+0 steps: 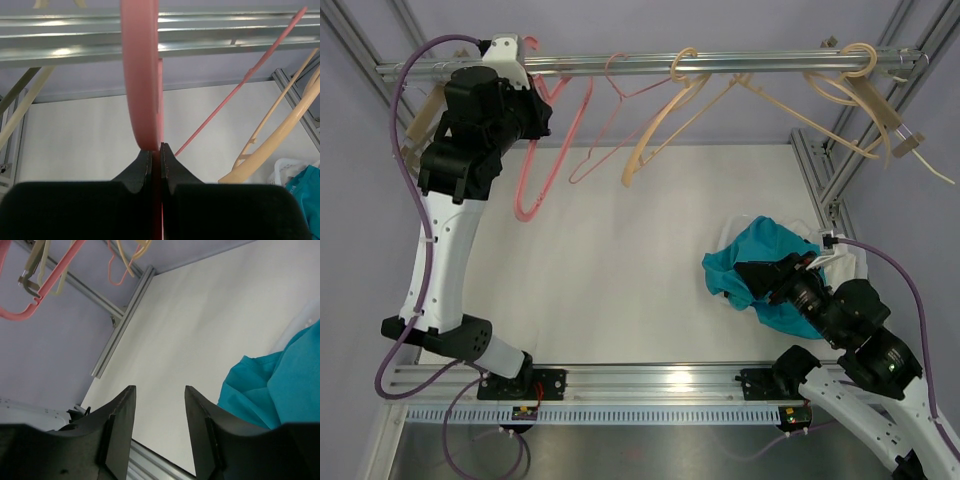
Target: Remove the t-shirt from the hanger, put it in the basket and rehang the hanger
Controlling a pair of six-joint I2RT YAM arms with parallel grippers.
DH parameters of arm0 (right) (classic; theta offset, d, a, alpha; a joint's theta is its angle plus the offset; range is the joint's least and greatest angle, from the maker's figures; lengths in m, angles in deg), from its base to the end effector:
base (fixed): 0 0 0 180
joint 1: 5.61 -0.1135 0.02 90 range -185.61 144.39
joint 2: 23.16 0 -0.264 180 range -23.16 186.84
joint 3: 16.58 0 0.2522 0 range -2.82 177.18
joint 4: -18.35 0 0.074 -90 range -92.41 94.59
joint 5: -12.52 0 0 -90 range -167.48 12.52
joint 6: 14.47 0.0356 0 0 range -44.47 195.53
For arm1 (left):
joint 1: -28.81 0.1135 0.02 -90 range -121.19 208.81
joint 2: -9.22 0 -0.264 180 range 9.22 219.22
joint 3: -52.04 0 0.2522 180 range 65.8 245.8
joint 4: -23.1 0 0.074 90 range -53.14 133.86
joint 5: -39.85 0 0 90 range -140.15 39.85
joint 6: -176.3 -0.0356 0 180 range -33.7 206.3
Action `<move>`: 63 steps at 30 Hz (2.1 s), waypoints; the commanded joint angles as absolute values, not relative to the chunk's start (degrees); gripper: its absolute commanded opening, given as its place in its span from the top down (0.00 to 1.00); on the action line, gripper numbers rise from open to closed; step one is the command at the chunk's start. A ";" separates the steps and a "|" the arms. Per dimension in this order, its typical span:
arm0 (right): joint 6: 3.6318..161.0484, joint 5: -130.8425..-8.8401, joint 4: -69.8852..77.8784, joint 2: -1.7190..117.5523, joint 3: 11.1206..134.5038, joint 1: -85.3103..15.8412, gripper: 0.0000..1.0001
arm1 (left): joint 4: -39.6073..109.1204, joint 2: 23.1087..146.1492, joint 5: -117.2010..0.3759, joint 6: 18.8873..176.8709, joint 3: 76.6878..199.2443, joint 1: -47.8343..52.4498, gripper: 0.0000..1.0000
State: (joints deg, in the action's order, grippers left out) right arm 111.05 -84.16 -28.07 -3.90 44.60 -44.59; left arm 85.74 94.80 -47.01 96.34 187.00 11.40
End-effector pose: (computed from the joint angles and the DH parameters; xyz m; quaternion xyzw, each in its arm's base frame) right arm 0.0550 0.0392 0.3605 0.0174 0.7339 0.3761 0.5653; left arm 0.2587 -0.0791 0.5430 0.0334 0.7832 -0.1264 0.6079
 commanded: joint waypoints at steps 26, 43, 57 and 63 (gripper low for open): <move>108.57 -73.18 -19.49 1.00 41.39 -44.28 0.42 | 74.57 98.44 -55.51 98.87 180.76 15.71 1.00; 108.92 -73.18 -19.67 0.39 41.12 -44.37 0.42 | 74.13 95.97 -57.54 99.83 178.74 15.71 0.60; 108.75 -73.35 -19.05 1.09 42.71 -44.37 0.42 | 73.60 85.34 -55.51 102.03 171.28 15.71 0.06; 107.87 -73.26 -18.79 1.01 45.16 -44.37 0.41 | 68.07 67.55 -54.55 103.52 155.38 15.62 0.01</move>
State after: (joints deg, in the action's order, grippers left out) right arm 109.70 -74.80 -20.53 1.09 41.93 -44.59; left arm 73.92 76.29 -55.52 102.22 158.96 15.66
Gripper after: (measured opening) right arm 0.586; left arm 0.987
